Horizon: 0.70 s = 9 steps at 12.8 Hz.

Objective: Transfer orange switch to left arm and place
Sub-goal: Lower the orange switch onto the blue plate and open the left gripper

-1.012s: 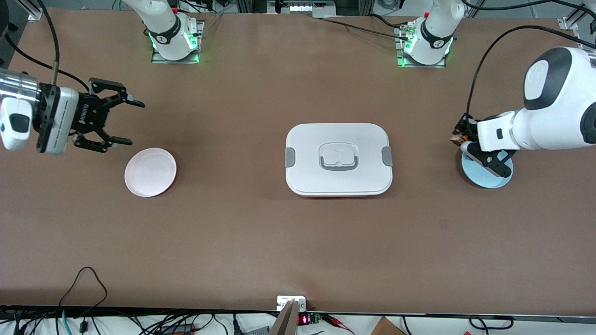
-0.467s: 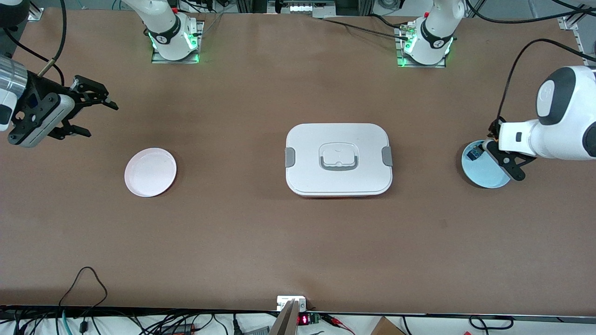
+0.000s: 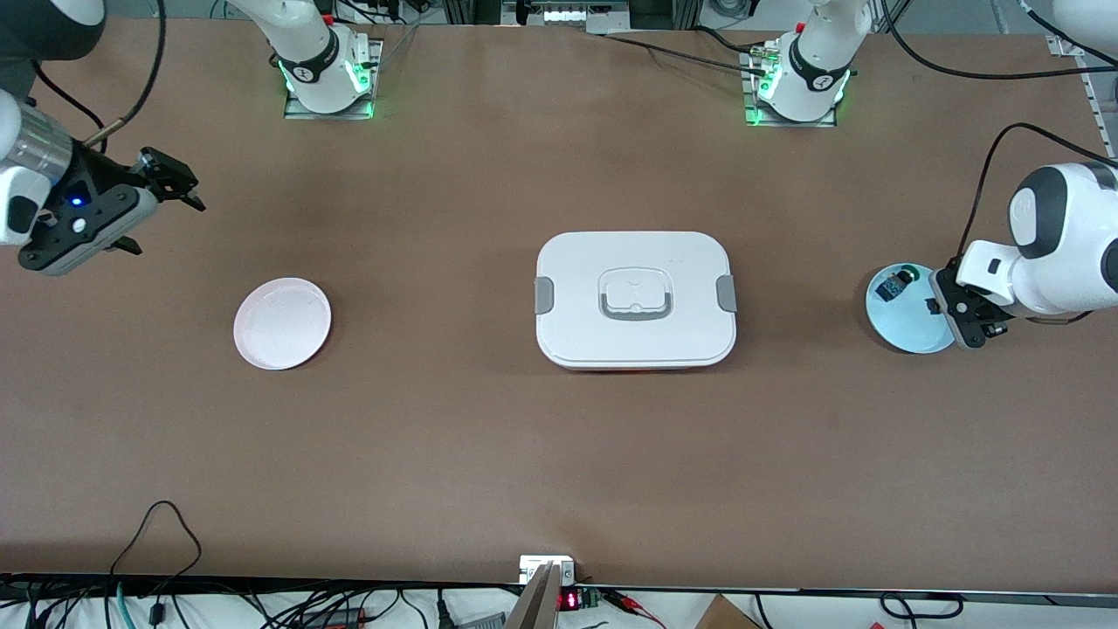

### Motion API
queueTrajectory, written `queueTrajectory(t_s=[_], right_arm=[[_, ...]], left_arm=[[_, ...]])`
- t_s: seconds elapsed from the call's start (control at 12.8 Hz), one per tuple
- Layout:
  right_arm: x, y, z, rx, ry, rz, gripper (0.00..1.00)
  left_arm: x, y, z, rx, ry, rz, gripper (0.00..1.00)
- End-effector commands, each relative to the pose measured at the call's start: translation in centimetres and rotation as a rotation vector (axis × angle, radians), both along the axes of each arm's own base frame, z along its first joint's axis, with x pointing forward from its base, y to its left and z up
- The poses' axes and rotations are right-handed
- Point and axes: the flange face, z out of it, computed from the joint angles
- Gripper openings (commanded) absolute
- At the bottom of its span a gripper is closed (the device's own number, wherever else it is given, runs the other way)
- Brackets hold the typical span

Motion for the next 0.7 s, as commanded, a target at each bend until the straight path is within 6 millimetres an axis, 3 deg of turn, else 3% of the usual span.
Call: queueTrajectory(t_s=[0.0, 0.31, 0.62], right_arm=[[-0.4, -0.7, 0.9, -0.021, -0.016, -0.023, 1.00], [-0.1, -2.1, 1.1, -0.023, -0.028, -0.055, 1.00], [0.3, -3.2, 1.8, -0.053, -0.065, -0.147, 1.00]], left_arm=[[-0.4, 2.3, -2.9, -0.041, -0.009, -0.123, 0.13], [-2.5, 2.4, -6.5, -0.055, -0.082, -0.147, 0.14], [-3.0, 2.4, -8.5, -0.065, -0.116, -0.147, 0.14]])
